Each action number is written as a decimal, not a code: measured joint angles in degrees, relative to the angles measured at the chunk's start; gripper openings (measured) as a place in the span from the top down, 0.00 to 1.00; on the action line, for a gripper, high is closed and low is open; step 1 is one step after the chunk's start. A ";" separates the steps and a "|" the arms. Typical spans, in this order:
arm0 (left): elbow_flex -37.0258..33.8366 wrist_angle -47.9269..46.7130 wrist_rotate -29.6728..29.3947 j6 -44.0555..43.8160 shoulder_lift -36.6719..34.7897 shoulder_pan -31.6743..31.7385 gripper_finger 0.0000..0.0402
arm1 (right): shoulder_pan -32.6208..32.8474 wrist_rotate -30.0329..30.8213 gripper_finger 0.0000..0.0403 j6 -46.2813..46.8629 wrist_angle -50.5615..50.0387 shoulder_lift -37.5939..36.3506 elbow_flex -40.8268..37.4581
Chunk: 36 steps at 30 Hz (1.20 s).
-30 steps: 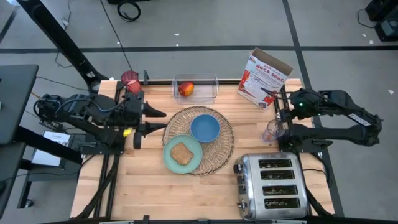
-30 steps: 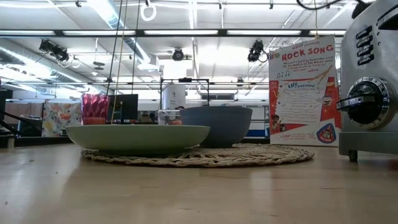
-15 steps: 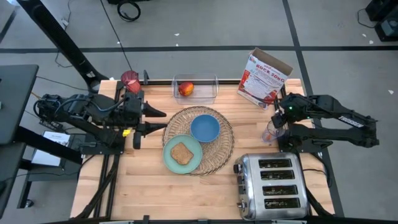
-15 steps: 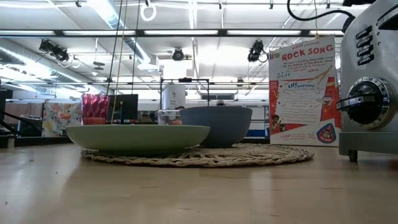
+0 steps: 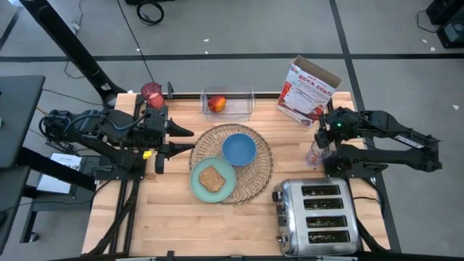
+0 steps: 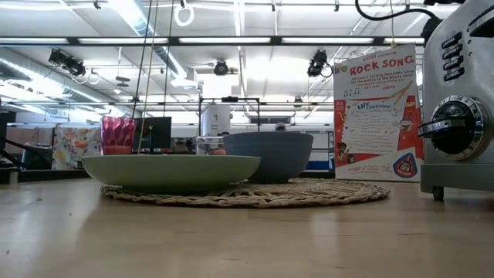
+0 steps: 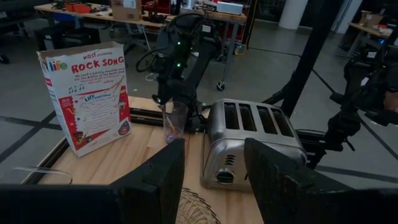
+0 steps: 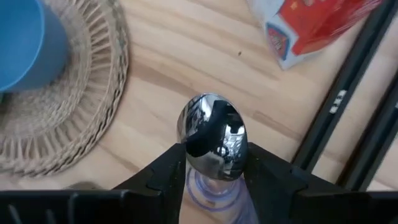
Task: Arrange a breakfast setting
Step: Put the orange spoon on the table mat to the right of the blue bowl
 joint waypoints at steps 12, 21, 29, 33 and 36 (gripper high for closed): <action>0.00 0.07 0.00 -1.27 0.00 0.00 0.57 | -0.01 3.29 0.36 8.67 0.17 0.00 0.00; 0.00 0.15 0.00 -1.07 0.00 0.00 0.57 | -0.01 6.38 0.18 12.38 4.88 1.51 0.02; 0.00 0.13 0.00 -0.90 0.00 0.00 0.57 | 0.01 9.01 0.22 11.88 4.56 9.30 0.02; 0.00 0.13 0.00 -0.90 0.00 0.00 0.57 | 0.41 8.91 0.26 13.93 3.37 11.49 0.02; 0.00 0.13 -0.01 -0.90 0.00 0.00 0.57 | 0.97 8.98 0.31 14.26 3.14 12.17 0.02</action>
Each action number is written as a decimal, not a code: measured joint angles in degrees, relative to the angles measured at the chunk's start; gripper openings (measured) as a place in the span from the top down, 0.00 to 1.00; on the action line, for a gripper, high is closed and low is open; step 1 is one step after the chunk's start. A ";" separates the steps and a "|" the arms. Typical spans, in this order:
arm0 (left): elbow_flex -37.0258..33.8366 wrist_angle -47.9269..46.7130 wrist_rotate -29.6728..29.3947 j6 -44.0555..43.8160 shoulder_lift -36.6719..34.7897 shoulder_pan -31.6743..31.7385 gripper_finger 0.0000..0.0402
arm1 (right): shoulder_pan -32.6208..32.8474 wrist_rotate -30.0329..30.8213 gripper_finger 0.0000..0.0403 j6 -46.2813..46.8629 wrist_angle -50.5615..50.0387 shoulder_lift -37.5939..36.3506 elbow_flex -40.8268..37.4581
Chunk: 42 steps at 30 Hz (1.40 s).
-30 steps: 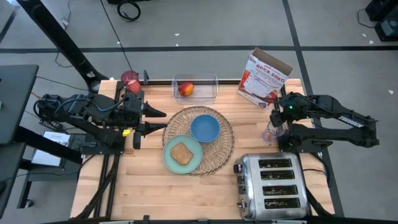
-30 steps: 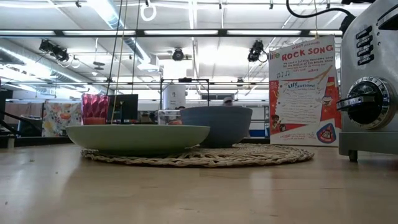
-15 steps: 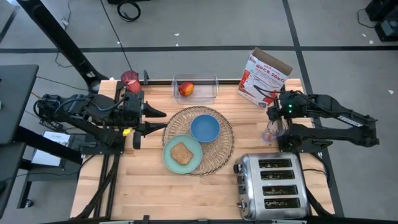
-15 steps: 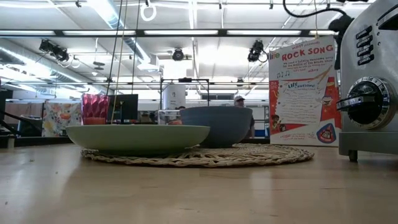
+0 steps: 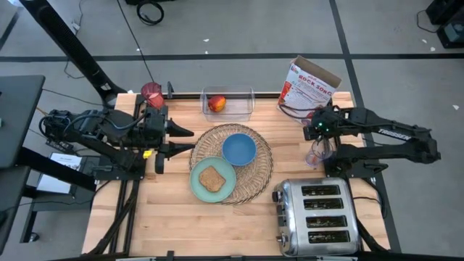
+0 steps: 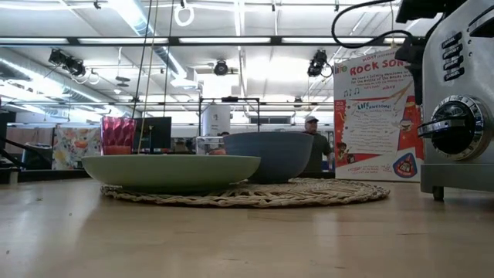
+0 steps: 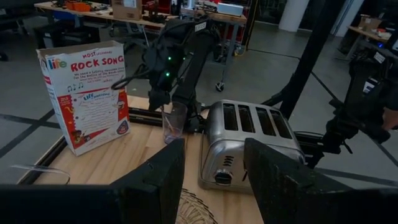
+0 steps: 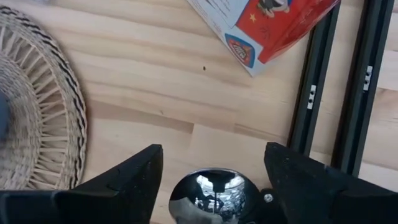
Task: Arrange a breakfast setting
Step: Put the orange spoon on the table mat to the right of the blue bowl
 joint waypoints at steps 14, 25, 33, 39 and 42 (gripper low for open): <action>0.00 -0.02 -0.01 0.00 0.00 0.00 0.57 | 0.31 -0.04 0.50 -0.57 -0.33 0.12 0.00; 0.00 0.37 -0.01 0.61 0.00 0.00 0.57 | 0.31 -0.42 0.53 -0.91 -0.91 0.12 0.28; 0.00 0.55 -0.01 0.57 -0.02 0.00 0.57 | 0.33 1.47 0.54 -1.99 -6.18 0.13 6.64; 0.00 0.52 -0.01 1.08 -0.02 0.00 0.57 | 0.33 1.46 0.54 -2.01 -9.24 0.14 13.11; 0.00 0.89 -0.01 1.84 -0.02 0.00 0.57 | 0.33 1.75 0.54 -2.46 -11.11 0.25 16.52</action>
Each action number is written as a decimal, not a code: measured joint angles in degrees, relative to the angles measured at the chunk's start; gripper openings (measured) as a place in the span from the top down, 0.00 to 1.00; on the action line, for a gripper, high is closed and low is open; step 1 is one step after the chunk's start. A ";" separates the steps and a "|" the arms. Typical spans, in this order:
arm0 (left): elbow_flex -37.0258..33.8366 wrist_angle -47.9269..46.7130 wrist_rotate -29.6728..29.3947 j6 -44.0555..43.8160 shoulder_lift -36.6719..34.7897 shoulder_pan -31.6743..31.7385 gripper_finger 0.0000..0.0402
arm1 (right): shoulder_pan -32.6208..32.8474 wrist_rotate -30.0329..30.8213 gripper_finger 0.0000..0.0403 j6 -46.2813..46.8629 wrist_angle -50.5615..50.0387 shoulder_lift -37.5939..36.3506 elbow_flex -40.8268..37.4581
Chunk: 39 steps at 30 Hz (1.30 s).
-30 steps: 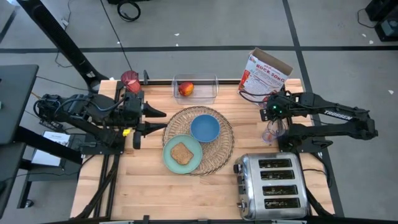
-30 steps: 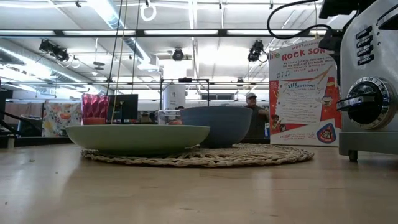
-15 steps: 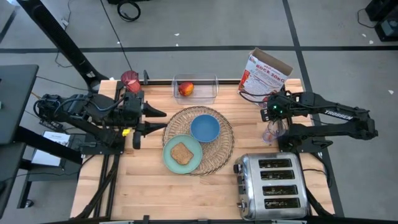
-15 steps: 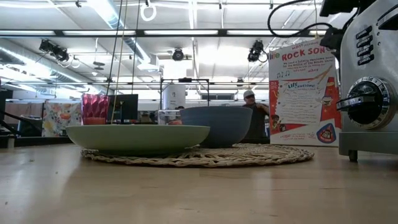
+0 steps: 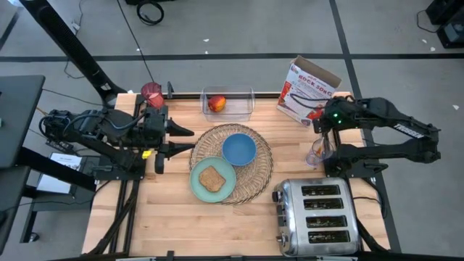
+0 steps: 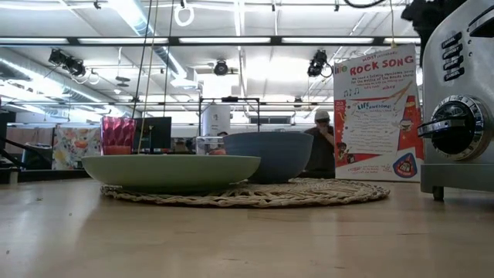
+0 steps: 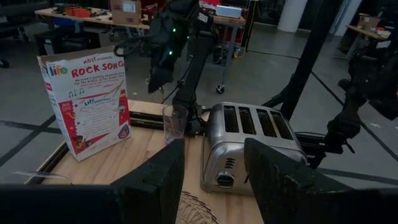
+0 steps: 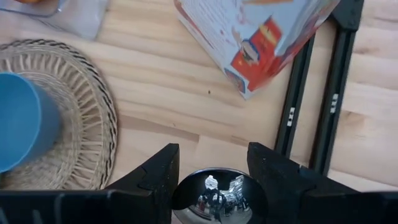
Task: Arrange a breakfast setting
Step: Put the orange spoon on the table mat to the right of the blue bowl
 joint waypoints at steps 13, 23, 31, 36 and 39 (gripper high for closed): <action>0.00 3.07 -0.01 3.66 0.00 0.05 0.57 | 0.00 0.11 0.54 -7.23 -5.30 5.90 17.04; 0.04 5.86 0.00 3.63 1.10 0.00 0.57 | 0.00 -0.61 0.54 -12.52 -5.81 12.90 32.56; 0.01 6.15 0.01 -0.81 2.47 0.17 0.57 | 0.00 -1.83 0.54 -17.81 -3.71 18.58 44.39; 0.02 6.34 3.30 -5.45 4.61 1.17 0.57 | -0.02 -3.34 0.54 -25.18 2.77 21.25 47.11; 0.02 6.28 9.80 -8.88 6.19 4.42 0.57 | -0.02 -5.32 0.54 -27.74 8.46 22.30 47.32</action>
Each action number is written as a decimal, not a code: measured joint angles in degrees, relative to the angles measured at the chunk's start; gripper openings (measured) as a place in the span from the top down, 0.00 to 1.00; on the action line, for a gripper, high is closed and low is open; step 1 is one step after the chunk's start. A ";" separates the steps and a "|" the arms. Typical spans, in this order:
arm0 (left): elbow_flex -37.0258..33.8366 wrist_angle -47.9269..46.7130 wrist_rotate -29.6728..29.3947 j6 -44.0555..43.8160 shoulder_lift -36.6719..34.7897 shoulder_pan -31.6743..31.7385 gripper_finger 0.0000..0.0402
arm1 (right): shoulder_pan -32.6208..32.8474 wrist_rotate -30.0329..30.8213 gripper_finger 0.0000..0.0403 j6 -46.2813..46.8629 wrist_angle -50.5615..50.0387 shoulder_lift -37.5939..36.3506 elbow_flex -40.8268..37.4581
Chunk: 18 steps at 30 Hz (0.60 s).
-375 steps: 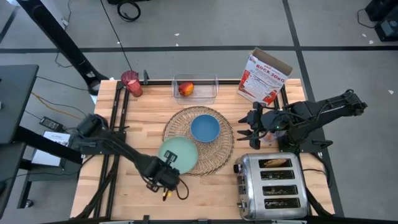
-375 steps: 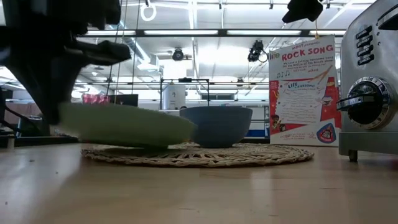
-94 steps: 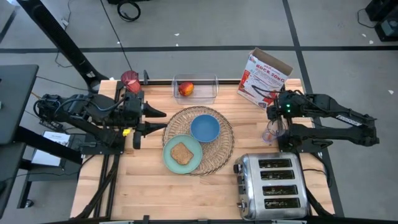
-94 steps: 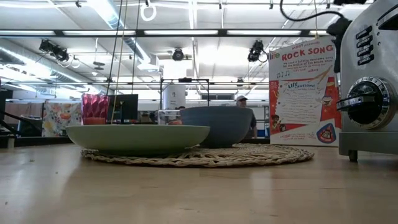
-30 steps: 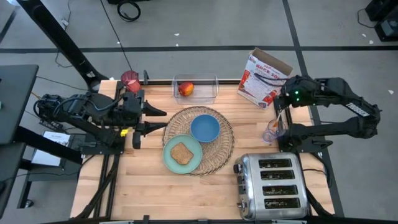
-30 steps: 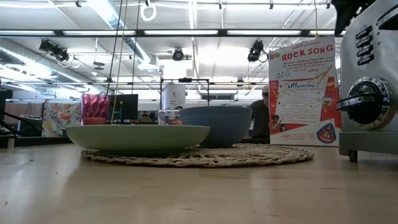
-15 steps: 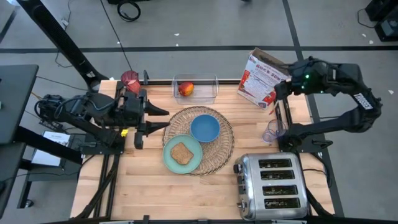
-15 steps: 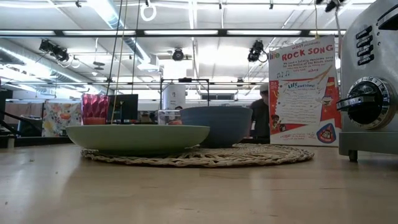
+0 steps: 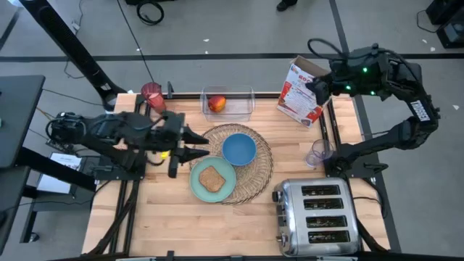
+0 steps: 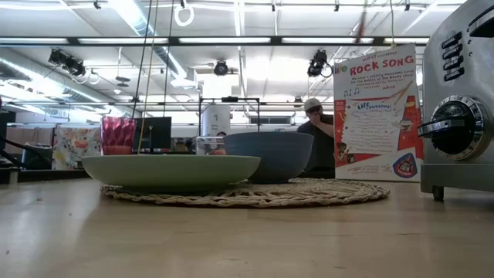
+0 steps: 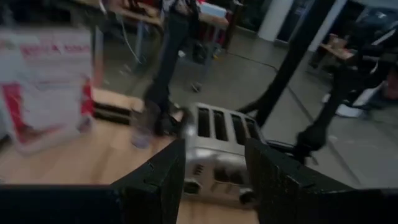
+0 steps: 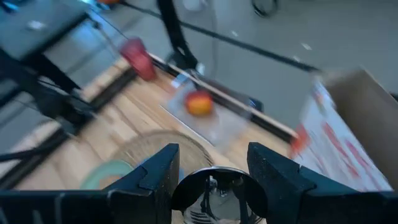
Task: Arrange a breakfast setting
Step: Put the orange spoon on the table mat to the right of the blue bowl
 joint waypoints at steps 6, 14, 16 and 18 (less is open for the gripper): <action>-0.02 2.77 12.31 -0.84 2.78 10.08 0.55 | 0.02 -4.25 0.54 -6.11 9.18 1.97 0.00; 0.00 8.98 38.14 -3.87 6.67 25.39 0.38 | 0.19 -10.49 0.55 -15.47 22.66 4.75 0.00; 0.00 10.91 41.56 -5.87 7.97 28.46 0.33 | 0.61 -11.65 0.55 -17.14 25.17 5.45 0.00; 0.00 12.21 43.58 -8.48 9.22 31.48 0.29 | 1.28 -12.35 0.55 -18.16 27.24 5.94 0.00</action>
